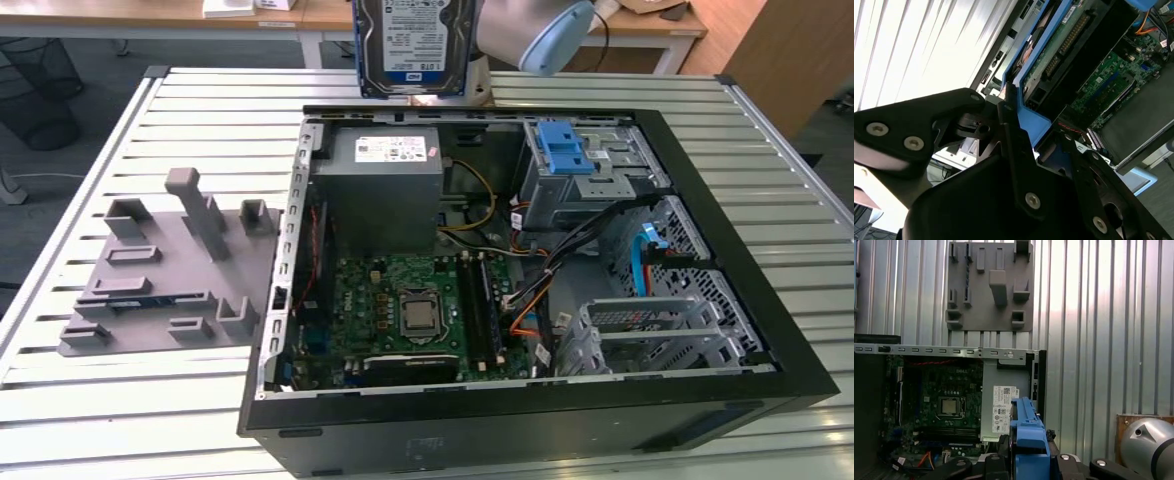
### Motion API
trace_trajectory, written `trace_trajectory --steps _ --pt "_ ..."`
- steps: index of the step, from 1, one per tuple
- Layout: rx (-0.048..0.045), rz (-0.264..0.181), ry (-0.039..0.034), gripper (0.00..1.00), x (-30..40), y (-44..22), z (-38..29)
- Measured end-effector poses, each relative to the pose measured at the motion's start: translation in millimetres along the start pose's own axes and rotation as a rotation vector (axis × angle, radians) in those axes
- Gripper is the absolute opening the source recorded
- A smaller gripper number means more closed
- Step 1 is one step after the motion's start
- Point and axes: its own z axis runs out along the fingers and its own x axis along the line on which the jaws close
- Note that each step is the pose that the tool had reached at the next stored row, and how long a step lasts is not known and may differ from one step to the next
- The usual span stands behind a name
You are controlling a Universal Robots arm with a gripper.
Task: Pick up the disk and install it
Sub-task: 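Pick up the disk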
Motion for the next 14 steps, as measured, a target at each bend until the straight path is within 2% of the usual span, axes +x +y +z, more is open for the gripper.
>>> trace_trajectory --steps 14 --pt "0.0001 0.005 0.0005 0.36 0.4 0.0 0.0"
